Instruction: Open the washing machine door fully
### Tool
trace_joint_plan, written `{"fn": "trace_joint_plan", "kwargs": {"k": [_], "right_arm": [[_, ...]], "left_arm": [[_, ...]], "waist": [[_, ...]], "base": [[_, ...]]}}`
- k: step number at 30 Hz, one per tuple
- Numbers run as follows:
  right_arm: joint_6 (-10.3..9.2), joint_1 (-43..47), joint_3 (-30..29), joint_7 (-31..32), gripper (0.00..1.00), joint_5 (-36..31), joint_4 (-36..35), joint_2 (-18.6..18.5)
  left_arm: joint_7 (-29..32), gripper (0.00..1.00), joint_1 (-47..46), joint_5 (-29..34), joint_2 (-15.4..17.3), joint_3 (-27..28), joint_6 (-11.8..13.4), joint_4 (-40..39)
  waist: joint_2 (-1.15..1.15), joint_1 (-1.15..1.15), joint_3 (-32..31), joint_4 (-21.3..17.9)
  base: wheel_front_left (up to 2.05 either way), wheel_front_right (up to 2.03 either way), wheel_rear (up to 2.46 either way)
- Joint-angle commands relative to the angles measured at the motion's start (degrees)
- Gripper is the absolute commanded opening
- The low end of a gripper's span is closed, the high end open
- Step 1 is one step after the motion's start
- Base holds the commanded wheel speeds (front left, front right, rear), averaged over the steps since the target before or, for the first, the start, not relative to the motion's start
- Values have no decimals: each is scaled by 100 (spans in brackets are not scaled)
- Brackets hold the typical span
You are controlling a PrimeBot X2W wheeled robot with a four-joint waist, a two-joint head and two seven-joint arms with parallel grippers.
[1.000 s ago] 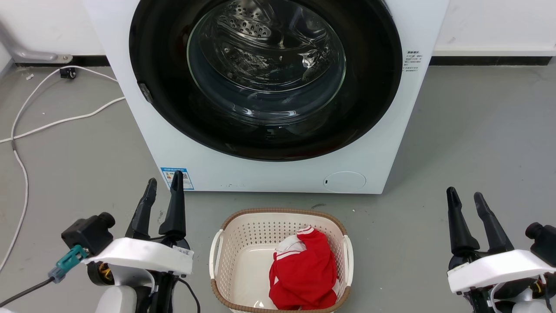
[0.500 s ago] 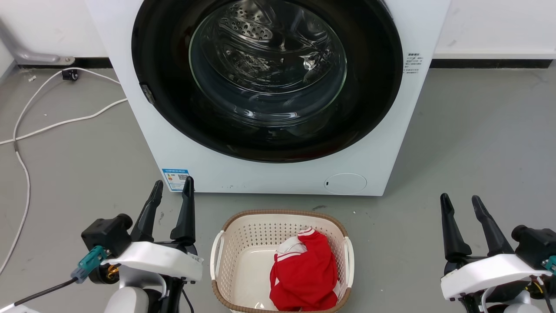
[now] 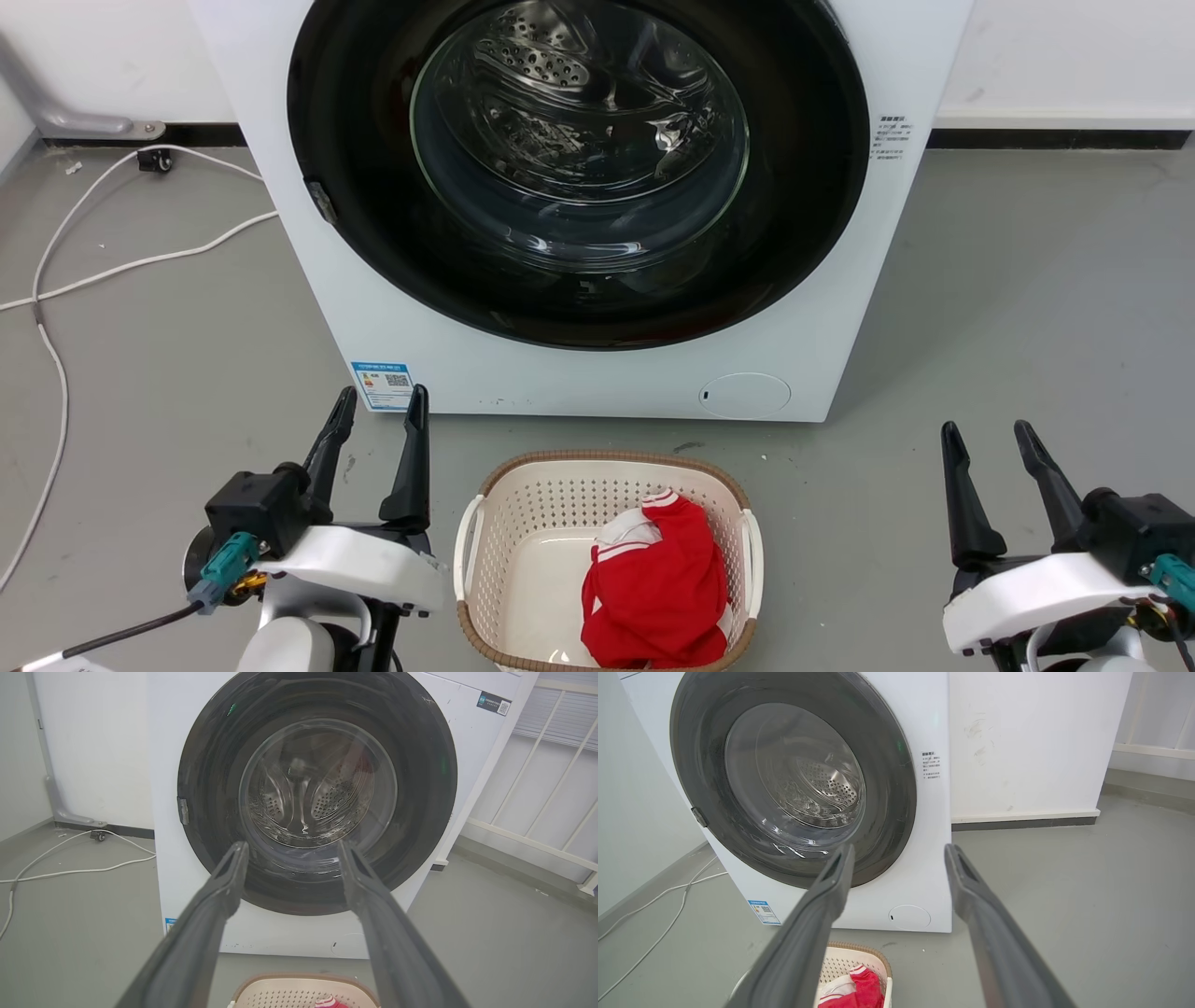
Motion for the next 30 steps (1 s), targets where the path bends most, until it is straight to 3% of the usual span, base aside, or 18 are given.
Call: {"fn": "trace_joint_plan", "kwargs": {"k": [1, 30], "right_arm": [[-2, 28, 10, -29, 100, -174, -69, 11], [-2, 125, 51, -172, 100, -1132, -150, 21]], "left_arm": [[-65, 100, -64, 156, 41, -14, 33, -21], [-379, 100, -96, 1314, 28, -57, 86, 90]], "waist": [[0, 0, 2, 1], [0, 0, -14, 40]], "base": [[0, 0, 0], [0, 0, 0]]}}
